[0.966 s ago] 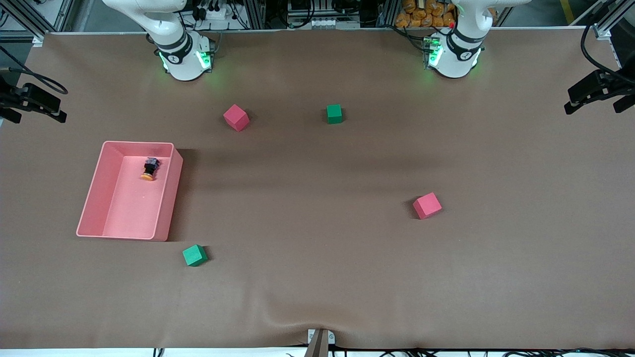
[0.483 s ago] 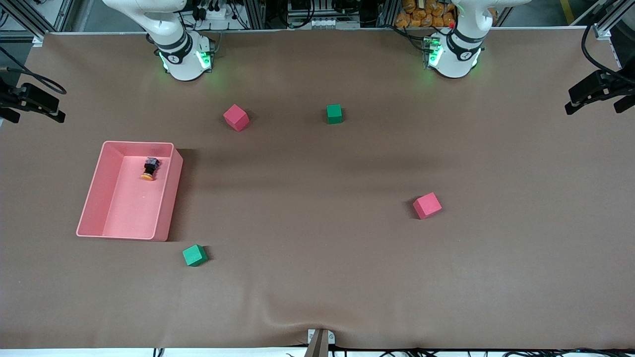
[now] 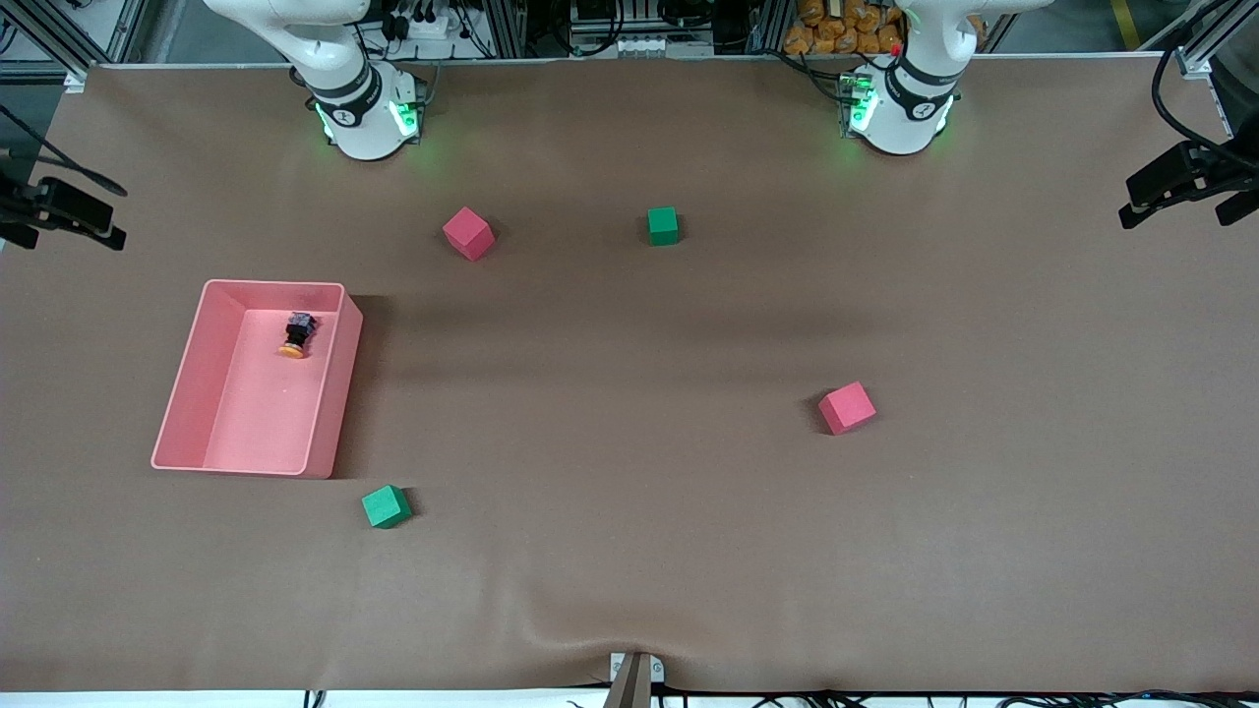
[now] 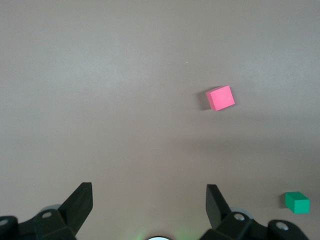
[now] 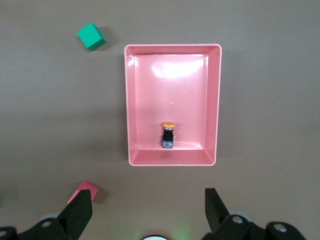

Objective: Place and upright button with both arms

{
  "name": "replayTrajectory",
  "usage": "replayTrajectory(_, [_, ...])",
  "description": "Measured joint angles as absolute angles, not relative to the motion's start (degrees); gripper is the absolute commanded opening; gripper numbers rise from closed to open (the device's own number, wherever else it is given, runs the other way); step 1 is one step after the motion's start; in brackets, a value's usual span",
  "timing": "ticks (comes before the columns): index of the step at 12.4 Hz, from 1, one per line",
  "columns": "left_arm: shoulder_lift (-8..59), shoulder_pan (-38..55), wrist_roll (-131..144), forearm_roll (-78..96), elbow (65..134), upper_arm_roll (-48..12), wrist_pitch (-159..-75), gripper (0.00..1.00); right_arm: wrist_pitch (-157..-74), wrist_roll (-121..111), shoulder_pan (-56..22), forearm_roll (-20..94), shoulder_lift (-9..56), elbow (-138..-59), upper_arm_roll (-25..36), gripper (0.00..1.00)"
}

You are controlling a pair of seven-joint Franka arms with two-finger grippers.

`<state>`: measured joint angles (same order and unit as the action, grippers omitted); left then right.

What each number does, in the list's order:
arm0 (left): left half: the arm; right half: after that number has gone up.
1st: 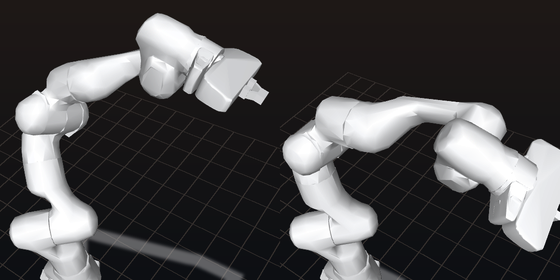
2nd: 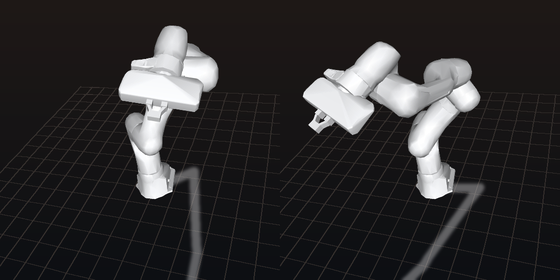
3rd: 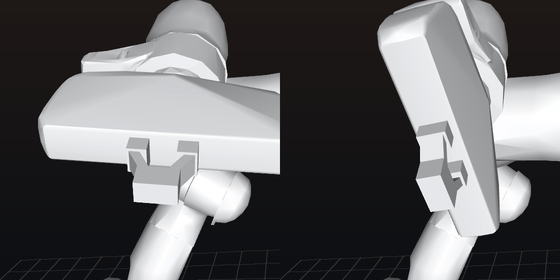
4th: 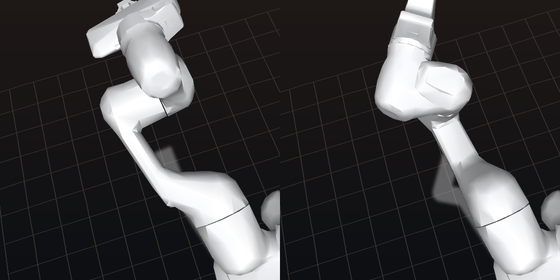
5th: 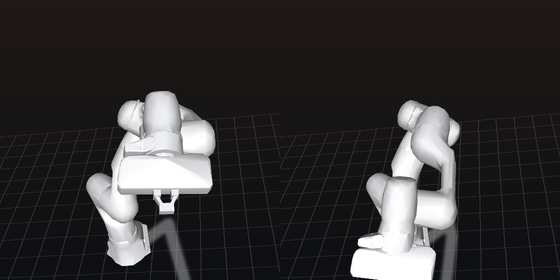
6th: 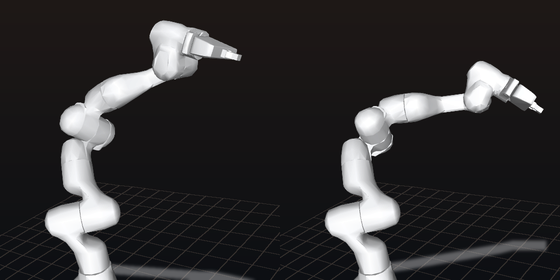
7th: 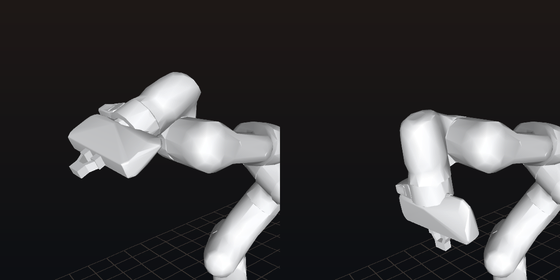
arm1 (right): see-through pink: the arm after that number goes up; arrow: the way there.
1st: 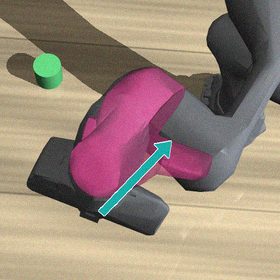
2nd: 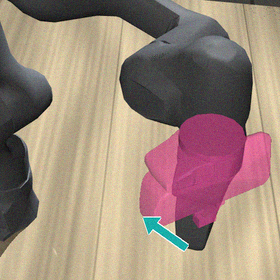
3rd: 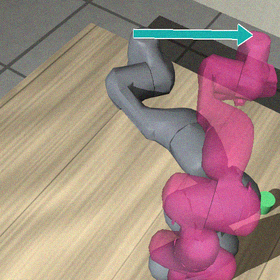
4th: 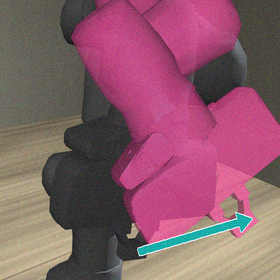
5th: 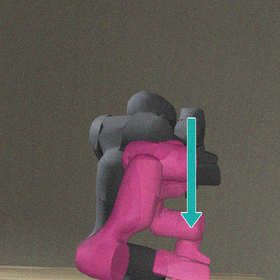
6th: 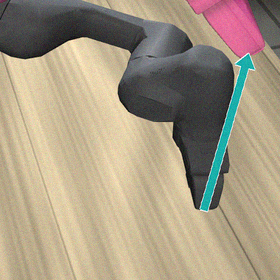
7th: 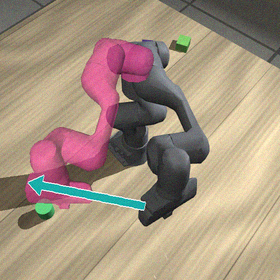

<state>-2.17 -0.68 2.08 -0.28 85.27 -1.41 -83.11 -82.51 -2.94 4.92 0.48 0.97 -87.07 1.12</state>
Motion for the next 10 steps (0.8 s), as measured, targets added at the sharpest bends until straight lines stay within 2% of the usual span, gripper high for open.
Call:
replayTrajectory(6, [-1.9,-0.7,2.1,-0.3,85.4,-1.4,-83.1,1.00,-83.2,-3.1,11.2,0.8,5.6,-87.1,1.4,1.00])
replayTrajectory(10, [-1.7,-0.7,2.1,-0.3,85.5,-1.4,-83.1,1.00,-88.2,-2.6,10.4,1.5,13.4,-87.7,0.7,1.00])
